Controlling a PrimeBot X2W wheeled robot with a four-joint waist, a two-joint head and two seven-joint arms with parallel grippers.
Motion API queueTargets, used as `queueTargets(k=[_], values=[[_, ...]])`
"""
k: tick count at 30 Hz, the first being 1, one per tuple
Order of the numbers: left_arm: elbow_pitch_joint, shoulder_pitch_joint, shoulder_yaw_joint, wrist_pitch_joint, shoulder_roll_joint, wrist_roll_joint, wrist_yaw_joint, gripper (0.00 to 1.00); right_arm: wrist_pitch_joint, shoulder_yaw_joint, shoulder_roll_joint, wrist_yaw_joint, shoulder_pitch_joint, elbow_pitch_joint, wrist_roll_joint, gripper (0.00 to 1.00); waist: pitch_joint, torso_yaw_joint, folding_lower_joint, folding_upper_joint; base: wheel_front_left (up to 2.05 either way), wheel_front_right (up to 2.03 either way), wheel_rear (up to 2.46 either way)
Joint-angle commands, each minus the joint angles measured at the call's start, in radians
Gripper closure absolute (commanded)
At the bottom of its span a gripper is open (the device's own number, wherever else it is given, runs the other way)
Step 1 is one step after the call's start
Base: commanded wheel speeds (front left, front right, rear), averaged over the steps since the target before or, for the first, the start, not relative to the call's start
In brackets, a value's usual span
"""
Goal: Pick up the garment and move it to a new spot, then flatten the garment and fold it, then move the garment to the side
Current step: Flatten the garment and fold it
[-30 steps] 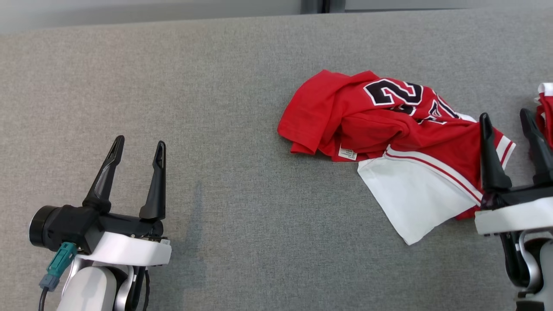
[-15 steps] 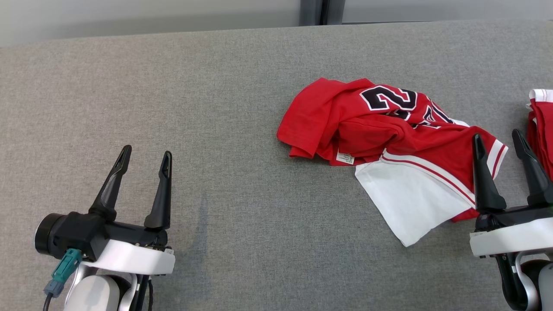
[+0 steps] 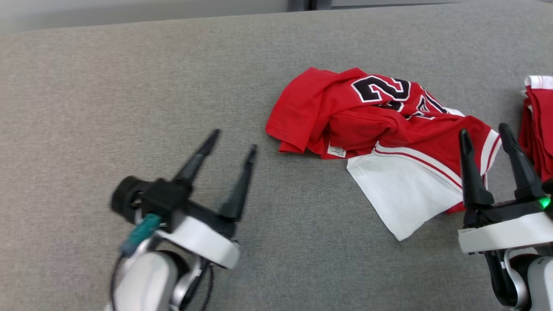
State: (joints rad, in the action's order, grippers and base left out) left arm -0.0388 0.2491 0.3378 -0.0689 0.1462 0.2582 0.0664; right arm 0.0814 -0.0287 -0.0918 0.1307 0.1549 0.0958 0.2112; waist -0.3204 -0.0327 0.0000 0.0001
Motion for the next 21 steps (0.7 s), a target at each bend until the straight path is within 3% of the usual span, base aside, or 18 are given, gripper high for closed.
queueTargets(k=[1, 7, 20, 21], values=[[0.010, 0.026, 0.031, 0.021, -0.004, -0.006, 0.013, 0.00, 0.009, 0.005, -0.001, 0.000, 0.012, -0.005, 0.006, 0.00, -0.018, -0.023, 0.0000, -0.0001, 0.00, 0.00, 0.00], [0.084, 0.073, 0.144, 0.088, -0.040, 0.017, 0.041, 0.00, 0.029, 0.035, 0.006, 0.000, 0.040, -0.034, 0.020, 0.00, -0.049, -0.074, 0.0000, -0.0001, 0.00, 0.00, 0.00], [0.209, 0.169, 0.083, 0.078, -0.036, 0.048, 0.010, 0.00, 0.076, 0.046, 0.021, 0.000, 0.060, -0.074, 0.027, 0.00, -0.108, -0.142, 0.0000, -0.0001, 0.00, 0.00, 0.00], [0.216, 0.176, 0.078, 0.073, -0.032, 0.044, 0.005, 0.19, 0.078, 0.045, 0.022, 0.000, 0.061, -0.077, 0.027, 0.00, -0.109, -0.144, 0.0000, -0.0001, 0.00, 0.00, 0.00]])
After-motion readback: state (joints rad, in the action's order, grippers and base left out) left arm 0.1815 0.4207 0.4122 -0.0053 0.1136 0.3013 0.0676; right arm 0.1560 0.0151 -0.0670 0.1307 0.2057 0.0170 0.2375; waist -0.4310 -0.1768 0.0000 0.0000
